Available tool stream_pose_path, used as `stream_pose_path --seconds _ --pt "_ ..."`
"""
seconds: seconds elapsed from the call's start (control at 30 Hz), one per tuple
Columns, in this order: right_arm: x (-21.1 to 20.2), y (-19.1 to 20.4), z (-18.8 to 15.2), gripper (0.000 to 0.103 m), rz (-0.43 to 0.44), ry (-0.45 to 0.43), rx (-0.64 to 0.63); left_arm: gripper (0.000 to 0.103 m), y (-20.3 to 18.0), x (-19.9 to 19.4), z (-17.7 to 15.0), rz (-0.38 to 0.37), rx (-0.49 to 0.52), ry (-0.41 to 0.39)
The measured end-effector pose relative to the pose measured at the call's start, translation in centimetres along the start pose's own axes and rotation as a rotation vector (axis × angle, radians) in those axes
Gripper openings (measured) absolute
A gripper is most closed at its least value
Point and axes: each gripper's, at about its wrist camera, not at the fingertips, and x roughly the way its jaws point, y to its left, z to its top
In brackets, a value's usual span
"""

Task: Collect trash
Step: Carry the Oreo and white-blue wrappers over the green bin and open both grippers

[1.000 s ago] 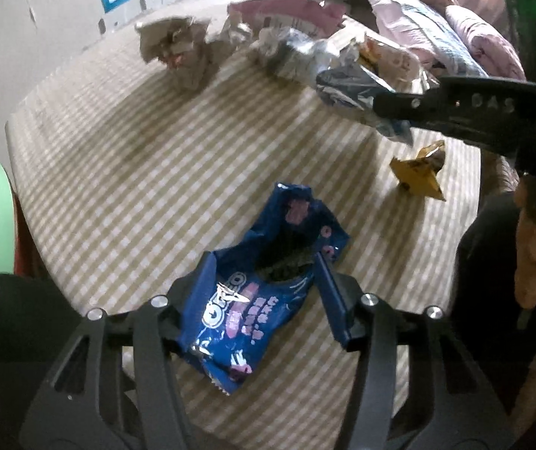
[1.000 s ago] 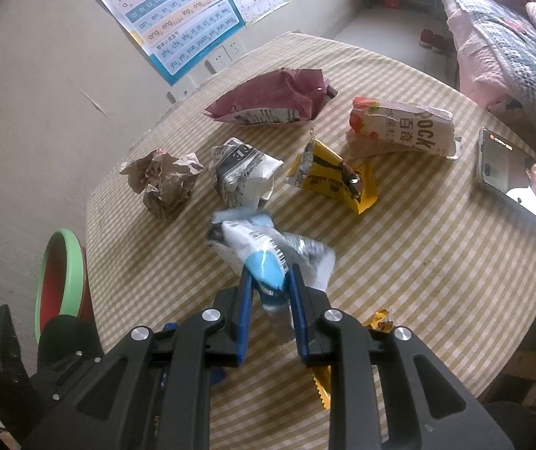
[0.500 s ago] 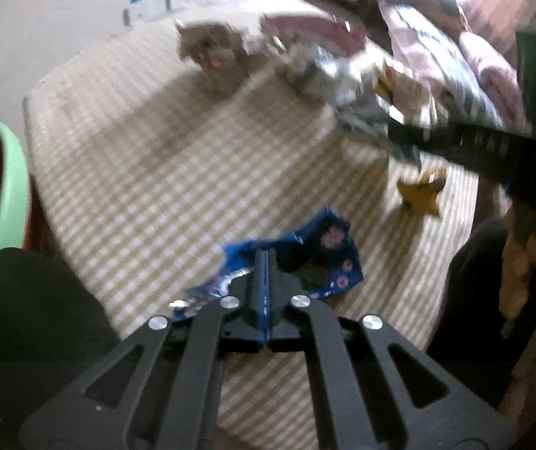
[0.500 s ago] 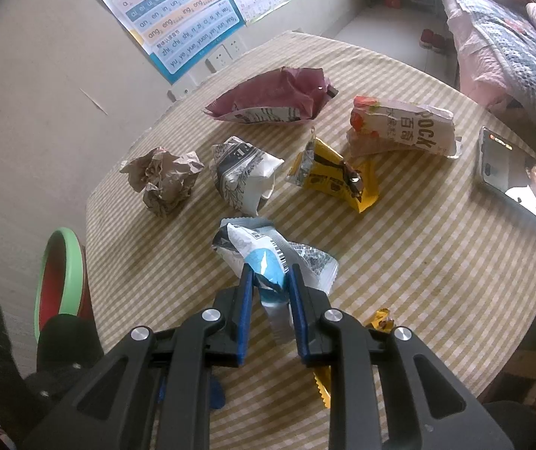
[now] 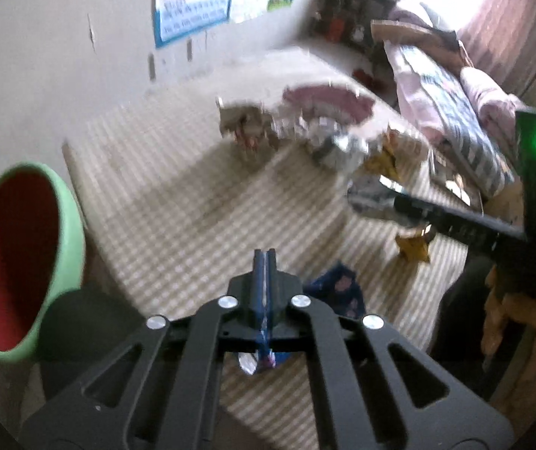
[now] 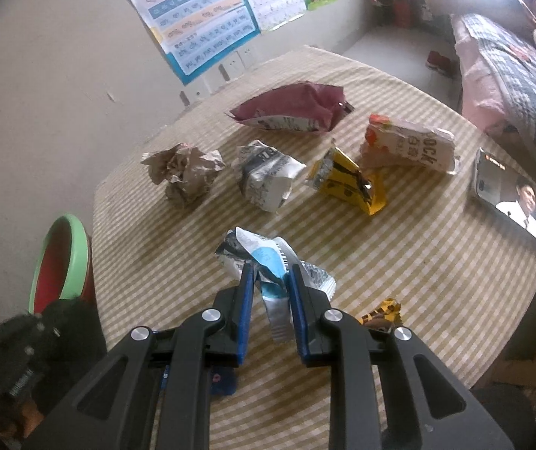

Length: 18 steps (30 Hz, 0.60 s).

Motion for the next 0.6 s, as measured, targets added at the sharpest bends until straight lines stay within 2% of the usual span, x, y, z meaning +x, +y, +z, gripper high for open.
stream_pose_path --seconds 0.03,0.07,0.1,0.27,0.3,0.37,0.6 --pt "0.1 -0.1 0.0 0.020 0.001 0.006 0.005 0.009 0.2 0.4 -0.5 -0.004 0.001 0.025" --pt "0.2 -0.1 0.1 0.020 0.002 0.011 0.006 0.021 0.4 0.7 -0.9 -0.002 0.000 0.038" --pt "0.4 -0.1 0.0 0.020 0.003 0.016 0.004 0.026 0.5 1.3 -1.3 -0.005 -0.005 0.058" --pt "0.6 0.3 0.0 0.020 0.004 0.026 -0.005 0.030 1.2 2.3 -2.4 -0.066 -0.060 0.115" --pt "0.7 0.2 0.0 0.020 0.005 0.028 -0.003 0.033 1.1 2.3 -2.4 -0.074 -0.060 0.114" --pt "0.8 0.2 0.0 0.020 0.008 0.031 -0.001 0.048 0.7 2.5 -2.5 -0.075 -0.047 0.125" --pt "0.9 0.1 -0.1 0.020 0.014 0.033 0.003 0.048 -0.3 4.0 -3.5 -0.080 -0.026 0.208"
